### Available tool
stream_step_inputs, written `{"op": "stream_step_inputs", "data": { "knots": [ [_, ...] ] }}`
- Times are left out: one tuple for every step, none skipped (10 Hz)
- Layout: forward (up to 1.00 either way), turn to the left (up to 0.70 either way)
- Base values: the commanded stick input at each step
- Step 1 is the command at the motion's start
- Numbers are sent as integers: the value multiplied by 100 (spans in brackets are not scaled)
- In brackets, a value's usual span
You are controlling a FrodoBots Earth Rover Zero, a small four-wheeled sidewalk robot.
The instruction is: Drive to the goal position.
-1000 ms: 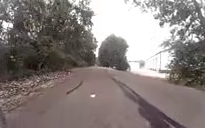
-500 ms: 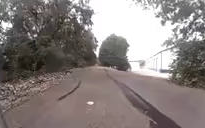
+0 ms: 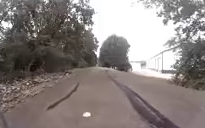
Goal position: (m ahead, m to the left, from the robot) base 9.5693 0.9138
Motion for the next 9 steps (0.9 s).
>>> {"op": "stream_step_inputs", "data": {
  "knots": [
    [70, 0],
    [70, 0],
    [70, 0],
    [70, 0],
    [70, 0],
    [70, 0],
    [70, 0],
    [70, 0],
    [70, 0]
  ]
}}
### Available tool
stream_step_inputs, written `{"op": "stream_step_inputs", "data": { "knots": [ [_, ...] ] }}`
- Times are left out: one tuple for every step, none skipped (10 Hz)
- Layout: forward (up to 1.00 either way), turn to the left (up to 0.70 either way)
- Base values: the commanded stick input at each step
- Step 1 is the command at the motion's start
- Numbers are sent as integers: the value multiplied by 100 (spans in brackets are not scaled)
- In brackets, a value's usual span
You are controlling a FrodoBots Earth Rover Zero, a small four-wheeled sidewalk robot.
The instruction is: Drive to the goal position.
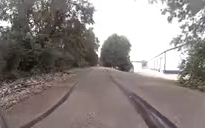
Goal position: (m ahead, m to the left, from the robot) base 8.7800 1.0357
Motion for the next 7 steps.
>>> {"op": "stream_step_inputs", "data": {
  "knots": [
    [70, 0],
    [70, 0],
    [70, 0],
    [70, 0],
    [70, 0],
    [70, 0],
    [70, 0]
  ]
}}
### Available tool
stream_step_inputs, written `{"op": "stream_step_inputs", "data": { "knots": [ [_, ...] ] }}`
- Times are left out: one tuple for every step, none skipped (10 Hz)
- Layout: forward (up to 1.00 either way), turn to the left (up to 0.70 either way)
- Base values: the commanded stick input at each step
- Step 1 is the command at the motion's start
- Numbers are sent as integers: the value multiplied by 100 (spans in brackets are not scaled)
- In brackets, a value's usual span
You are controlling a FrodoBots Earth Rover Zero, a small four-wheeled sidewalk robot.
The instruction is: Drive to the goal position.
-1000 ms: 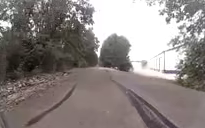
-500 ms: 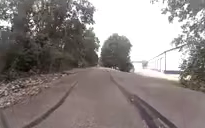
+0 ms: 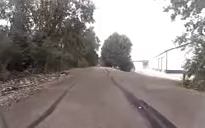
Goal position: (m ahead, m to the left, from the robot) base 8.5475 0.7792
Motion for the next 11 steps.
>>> {"op": "stream_step_inputs", "data": {
  "knots": [
    [70, 0],
    [70, 0],
    [70, 0],
    [70, 0],
    [70, 0],
    [70, 0],
    [70, 0],
    [70, 0],
    [70, 0],
    [70, 0],
    [70, 0]
  ]
}}
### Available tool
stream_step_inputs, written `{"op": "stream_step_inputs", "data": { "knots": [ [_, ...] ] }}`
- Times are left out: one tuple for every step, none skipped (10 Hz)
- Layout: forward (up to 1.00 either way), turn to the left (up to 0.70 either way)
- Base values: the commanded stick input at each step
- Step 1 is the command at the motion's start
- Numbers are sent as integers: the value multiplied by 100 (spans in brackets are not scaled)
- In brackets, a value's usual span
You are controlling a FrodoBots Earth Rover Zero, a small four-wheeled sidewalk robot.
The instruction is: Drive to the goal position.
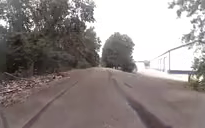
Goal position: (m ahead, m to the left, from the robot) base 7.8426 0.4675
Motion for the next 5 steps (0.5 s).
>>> {"op": "stream_step_inputs", "data": {
  "knots": [
    [70, 0],
    [70, 0],
    [70, 0],
    [70, 0],
    [70, 0]
  ]
}}
